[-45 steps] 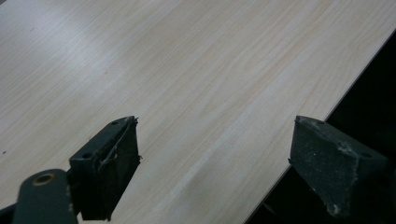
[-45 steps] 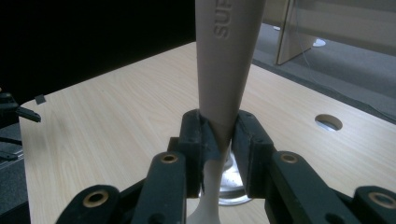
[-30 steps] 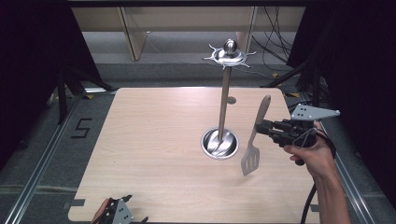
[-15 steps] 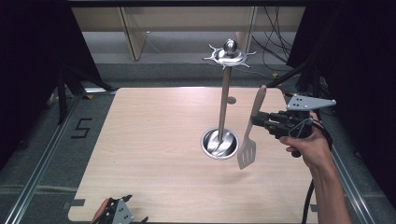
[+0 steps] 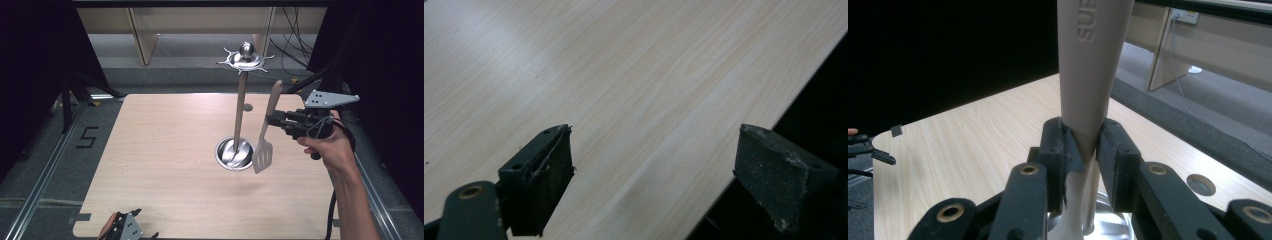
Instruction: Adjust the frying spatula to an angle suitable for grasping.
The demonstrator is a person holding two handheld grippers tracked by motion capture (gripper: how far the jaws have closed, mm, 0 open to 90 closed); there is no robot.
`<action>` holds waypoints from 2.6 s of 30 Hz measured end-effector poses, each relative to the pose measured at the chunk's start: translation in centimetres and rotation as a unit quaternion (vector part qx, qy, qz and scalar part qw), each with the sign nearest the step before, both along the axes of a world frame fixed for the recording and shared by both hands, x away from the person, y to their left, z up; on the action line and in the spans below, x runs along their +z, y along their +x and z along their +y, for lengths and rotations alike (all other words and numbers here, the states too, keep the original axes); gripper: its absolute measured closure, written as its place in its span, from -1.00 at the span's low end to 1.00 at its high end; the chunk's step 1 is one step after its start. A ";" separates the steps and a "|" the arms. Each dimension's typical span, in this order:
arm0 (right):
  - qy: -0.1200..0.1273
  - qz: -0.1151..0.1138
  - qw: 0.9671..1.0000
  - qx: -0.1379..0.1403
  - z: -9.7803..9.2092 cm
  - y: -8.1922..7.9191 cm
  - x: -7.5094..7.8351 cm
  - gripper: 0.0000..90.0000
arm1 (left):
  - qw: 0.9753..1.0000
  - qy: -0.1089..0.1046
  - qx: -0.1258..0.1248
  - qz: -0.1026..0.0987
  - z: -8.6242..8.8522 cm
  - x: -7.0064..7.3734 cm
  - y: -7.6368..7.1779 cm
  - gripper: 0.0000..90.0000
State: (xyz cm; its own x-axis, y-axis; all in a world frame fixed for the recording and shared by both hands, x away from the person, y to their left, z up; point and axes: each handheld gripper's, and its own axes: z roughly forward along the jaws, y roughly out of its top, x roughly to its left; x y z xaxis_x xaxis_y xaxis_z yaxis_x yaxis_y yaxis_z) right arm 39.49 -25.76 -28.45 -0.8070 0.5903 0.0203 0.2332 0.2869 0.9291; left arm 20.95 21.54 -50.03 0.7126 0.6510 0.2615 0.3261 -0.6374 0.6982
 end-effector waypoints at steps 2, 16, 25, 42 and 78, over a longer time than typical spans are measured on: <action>0.000 -0.002 1.000 0.003 0.2 0.1 0.2 0.66 | 1.000 0.000 0.000 -0.003 0.0 0.0 0.0 -0.67; -0.003 -0.002 1.000 -0.005 1.0 0.9 1.5 0.66 | 1.000 0.000 0.000 -0.002 0.0 0.0 0.0 -0.67; -0.008 0.000 1.000 0.000 1.5 1.5 2.0 0.66 | 1.000 -0.001 0.000 -0.003 0.0 0.0 0.0 -0.67; -0.014 0.023 1.000 0.004 2.3 2.4 1.9 0.66 | 1.000 -0.002 0.000 -0.003 -0.1 0.0 0.0 -0.67; 0.025 0.033 0.998 -0.043 0.5 0.6 1.3 0.07 | 1.000 -0.022 0.010 -0.005 -0.3 -0.3 -0.1 -0.67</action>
State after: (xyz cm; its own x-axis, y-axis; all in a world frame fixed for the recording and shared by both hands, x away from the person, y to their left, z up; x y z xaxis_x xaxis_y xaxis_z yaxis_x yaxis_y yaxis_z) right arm 40.13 -25.26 -27.20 -0.7491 0.6545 0.1022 0.3155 0.2168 0.9238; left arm 20.85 21.22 -50.28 0.6972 0.6757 0.2392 0.3312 -0.5997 0.7285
